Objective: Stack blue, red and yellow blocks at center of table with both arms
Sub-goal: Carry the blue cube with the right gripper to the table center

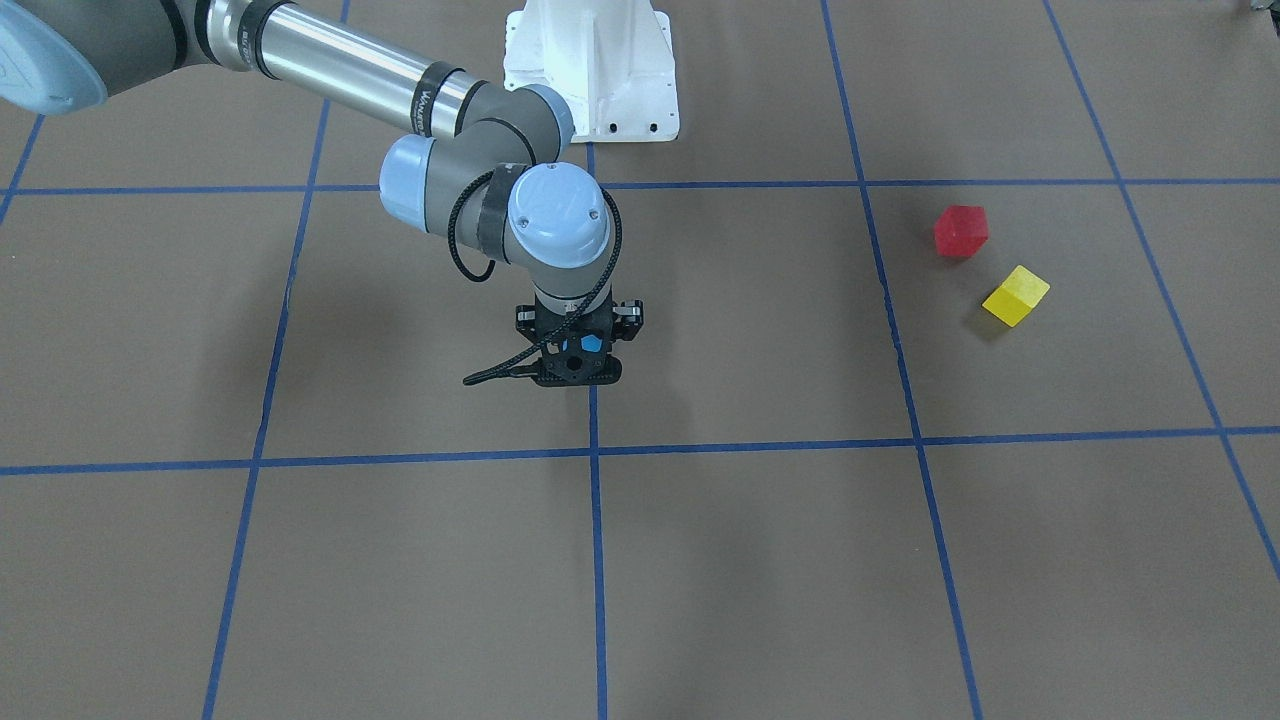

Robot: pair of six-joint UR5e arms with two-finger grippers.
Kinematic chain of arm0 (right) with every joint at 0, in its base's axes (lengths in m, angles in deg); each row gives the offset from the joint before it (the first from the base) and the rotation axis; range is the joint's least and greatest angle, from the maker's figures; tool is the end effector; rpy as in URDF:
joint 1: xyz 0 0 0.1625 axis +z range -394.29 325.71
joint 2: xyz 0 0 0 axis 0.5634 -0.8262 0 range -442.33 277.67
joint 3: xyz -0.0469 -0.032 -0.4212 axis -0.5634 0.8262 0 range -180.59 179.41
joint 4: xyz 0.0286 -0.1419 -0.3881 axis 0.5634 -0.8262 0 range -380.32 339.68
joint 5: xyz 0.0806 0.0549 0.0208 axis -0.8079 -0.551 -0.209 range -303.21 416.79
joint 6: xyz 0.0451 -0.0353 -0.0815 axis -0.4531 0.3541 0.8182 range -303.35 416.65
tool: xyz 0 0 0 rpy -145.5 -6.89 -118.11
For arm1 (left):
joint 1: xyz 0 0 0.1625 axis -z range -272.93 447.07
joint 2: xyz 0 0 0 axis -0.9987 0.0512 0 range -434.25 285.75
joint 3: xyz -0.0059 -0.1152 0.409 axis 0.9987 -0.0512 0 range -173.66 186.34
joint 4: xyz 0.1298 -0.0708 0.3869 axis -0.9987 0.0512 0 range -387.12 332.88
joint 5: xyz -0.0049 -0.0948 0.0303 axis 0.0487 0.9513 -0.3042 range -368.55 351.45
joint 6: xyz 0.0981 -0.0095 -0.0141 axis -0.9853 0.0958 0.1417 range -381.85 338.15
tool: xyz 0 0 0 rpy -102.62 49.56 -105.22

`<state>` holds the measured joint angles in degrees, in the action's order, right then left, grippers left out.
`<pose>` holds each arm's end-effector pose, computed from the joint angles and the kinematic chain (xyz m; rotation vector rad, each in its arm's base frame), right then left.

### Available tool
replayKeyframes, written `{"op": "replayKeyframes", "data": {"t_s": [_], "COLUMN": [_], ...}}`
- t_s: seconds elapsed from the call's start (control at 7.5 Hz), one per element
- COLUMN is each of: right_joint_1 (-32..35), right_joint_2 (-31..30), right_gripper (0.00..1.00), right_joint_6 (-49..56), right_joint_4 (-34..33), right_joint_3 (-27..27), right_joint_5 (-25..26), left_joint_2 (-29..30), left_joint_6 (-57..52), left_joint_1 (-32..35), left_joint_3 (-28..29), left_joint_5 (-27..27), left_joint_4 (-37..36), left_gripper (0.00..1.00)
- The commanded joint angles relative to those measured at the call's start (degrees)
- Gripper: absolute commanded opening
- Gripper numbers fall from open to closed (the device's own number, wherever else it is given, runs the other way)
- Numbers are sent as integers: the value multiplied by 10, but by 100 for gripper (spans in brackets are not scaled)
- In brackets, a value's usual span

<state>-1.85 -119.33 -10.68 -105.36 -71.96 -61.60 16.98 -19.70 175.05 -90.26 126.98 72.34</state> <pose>-0.6254 -0.4995 0.2016 -0.1107 -0.8148 -0.0093 -0.0441 -0.5153 0.5709 0.2568 0.7984 0.1176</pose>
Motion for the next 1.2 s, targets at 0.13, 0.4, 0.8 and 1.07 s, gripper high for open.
{"op": "replayKeyframes", "data": {"t_s": [0.13, 0.4, 0.8, 1.07], "right_joint_1": [-7, -4, 41, 114], "right_joint_2": [4, 4, -25, -97], "right_gripper": [99, 99, 99, 100], "right_joint_6": [-16, -19, -17, 43], "right_joint_4": [2, 3, -32, -110], "right_joint_3": [-3, -25, -121, -243], "right_joint_5": [19, 19, 10, -17], "left_joint_2": [4, 9, 23, -20], "left_joint_6": [4, 4, 150, 285], "left_joint_1": [0, 0, -32, -93], "left_joint_3": [0, -1, -34, -148], "left_joint_5": [0, 0, -4, -8], "left_joint_4": [-1, -5, -4, -4], "left_gripper": [100, 100, 100, 100]}}
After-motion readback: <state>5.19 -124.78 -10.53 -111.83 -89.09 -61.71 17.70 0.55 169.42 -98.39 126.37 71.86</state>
